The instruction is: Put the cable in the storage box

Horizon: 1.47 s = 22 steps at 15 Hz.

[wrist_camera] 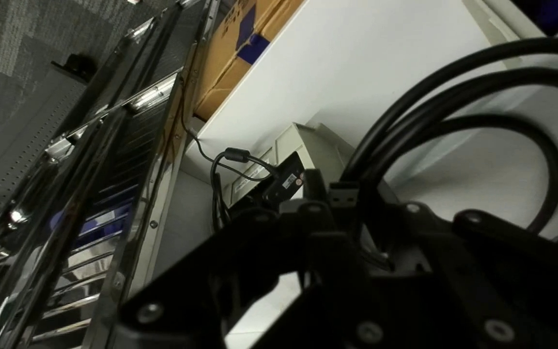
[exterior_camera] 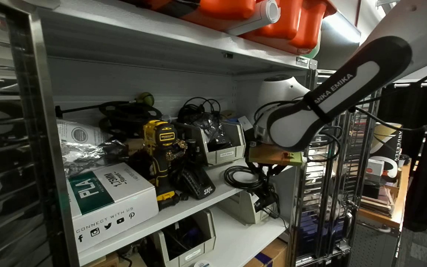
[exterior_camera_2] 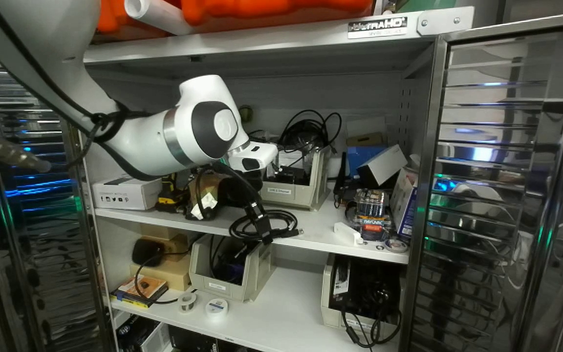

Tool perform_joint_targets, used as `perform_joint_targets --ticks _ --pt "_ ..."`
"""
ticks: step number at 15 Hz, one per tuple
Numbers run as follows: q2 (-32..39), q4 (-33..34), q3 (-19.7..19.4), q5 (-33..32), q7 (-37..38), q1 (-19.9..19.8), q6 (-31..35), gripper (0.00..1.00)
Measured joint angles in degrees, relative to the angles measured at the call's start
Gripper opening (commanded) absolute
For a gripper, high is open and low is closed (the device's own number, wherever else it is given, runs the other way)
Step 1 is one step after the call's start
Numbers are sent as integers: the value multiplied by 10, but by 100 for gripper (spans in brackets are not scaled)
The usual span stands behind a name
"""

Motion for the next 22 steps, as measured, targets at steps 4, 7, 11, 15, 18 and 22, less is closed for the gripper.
perform_joint_targets --ticks 4,7,11,15,18,22 --pt "-82 -94 7 -135 80 13 31 12" --pt "-143 -141 17 -282 182 9 49 12" --pt "-185 -147 16 -460 314 -5 64 12" --pt "-175 -106 9 -638 461 -33 108 12" --pt "-132 -39 1 -773 591 -44 150 12" --pt "-41 82 3 -909 762 -44 185 12"
